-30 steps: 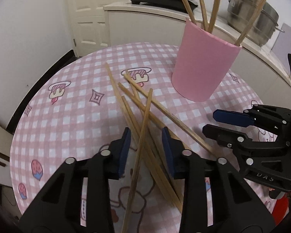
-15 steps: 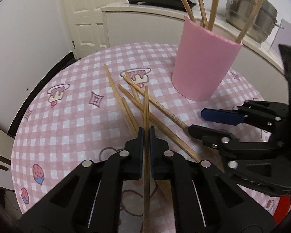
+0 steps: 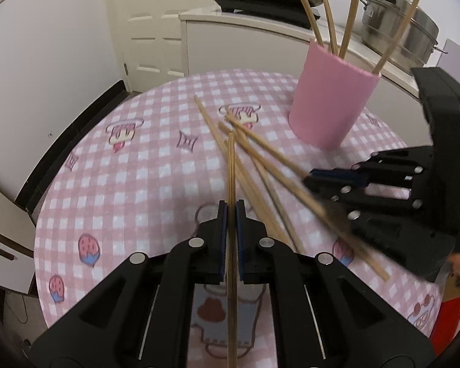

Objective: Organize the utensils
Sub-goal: 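Lift both held chopsticks up from the table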

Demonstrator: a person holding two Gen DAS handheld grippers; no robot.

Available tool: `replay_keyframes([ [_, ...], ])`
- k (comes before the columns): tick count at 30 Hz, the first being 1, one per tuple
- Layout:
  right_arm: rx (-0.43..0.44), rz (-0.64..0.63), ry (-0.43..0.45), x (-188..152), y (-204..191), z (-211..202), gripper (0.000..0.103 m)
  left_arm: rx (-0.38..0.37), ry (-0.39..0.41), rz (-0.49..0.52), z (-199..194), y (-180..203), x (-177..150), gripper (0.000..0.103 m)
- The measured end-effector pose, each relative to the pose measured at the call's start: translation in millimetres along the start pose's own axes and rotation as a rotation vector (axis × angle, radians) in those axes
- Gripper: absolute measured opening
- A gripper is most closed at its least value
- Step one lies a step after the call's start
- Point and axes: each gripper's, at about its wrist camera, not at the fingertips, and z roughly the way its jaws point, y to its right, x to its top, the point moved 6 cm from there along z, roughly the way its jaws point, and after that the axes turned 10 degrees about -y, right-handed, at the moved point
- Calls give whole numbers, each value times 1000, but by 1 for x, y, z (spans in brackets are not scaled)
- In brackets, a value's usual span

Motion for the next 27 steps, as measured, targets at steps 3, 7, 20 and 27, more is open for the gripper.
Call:
replay_keyframes([
  [3,-14,-24,-26,-13,-1,-5,5,-5,-22,-4,2,-2,-14,6],
  [7,-4,-31,-72,-38,7,-17,5,-3,-65,-19,6,-8,-36,6],
  [20,-23,-44,-114,-54,9,-27,7,-15,-95,-59,3,-13,-50,7],
  [27,-28,-40,-102,-21,11,-10,14,-8,-114,-56,13,-17,-33,7],
])
